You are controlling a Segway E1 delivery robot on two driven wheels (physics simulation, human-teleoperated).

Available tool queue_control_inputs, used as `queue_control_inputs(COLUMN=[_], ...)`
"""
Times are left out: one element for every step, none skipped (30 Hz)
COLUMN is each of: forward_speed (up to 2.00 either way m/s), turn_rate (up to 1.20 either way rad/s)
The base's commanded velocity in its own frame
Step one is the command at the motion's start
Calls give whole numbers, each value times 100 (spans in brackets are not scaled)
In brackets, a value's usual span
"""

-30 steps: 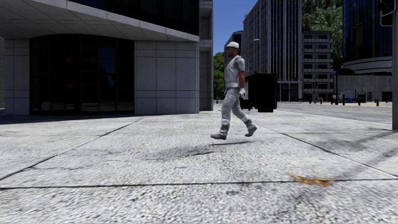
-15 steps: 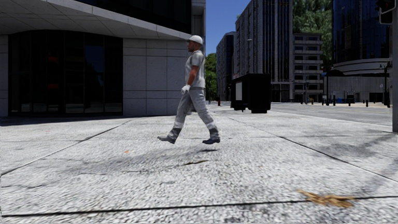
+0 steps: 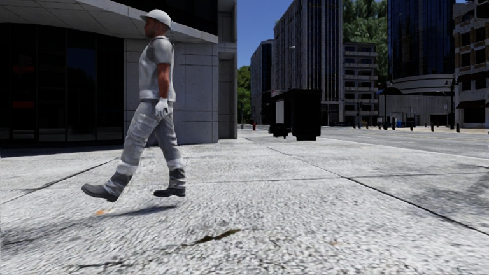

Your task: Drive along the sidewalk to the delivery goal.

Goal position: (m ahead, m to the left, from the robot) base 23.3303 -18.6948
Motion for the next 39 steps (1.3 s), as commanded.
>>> queue_control_inputs(forward_speed=[200, 200, 200, 200, 200, 200, 200, 200, 200, 200, 200, 200, 200, 200, 200, 200, 200, 200, 200, 200, 200, 200, 200, 200, 200, 200, 200, 200, 200, 200, 200, 200, 200, 200, 200, 200, 200, 200, 200], turn_rate=[-27, -27, -27, -27, -27, -27, -27, -27, -27, -27, -27, -27, -27, -27, -27, -27, -27, -27, -27, -27, -27, -27, -27, -27, -27, -27, -27, -27, -27, -27, -27, -27, -27, -27, -27, -27, -27, -27, -27])
